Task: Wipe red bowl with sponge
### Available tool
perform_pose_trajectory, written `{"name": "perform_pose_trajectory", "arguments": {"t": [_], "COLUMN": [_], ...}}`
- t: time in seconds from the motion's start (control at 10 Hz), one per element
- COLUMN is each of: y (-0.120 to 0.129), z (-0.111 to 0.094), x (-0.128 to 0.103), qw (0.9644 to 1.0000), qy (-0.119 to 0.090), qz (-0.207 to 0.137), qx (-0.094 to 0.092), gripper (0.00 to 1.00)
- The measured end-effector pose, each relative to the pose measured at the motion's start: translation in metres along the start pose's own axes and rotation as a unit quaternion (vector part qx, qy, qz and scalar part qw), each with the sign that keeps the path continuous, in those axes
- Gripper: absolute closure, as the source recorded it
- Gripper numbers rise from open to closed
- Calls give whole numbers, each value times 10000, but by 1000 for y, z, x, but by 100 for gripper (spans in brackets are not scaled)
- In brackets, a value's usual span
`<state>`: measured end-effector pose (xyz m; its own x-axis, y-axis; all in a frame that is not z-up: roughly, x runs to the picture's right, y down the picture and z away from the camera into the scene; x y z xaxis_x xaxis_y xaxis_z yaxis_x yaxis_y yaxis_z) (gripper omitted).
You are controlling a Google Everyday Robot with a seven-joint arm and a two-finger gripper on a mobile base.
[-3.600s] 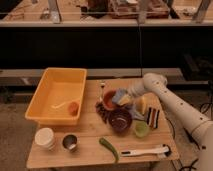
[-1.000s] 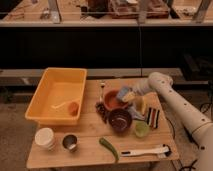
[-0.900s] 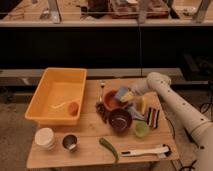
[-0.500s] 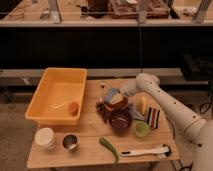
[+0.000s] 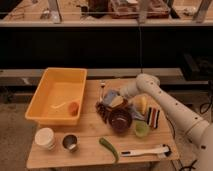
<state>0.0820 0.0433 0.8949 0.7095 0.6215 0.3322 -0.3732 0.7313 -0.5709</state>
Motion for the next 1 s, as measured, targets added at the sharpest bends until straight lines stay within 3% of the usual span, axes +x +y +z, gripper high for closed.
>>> {"name": "perform_pose_trajectory", "arguments": {"t": [0.2, 0.5, 0.8, 1.0], "y": [-8, -18, -26, -28], "z": [-12, -20, -20, -14], "x": [20, 33, 27, 23], "qw": [9999, 9998, 9995, 9988], "qy": [94, 158, 139, 243], "qz": [31, 87, 157, 295], "qx": [30, 128, 252, 293], "gripper": [100, 100, 100, 100]}}
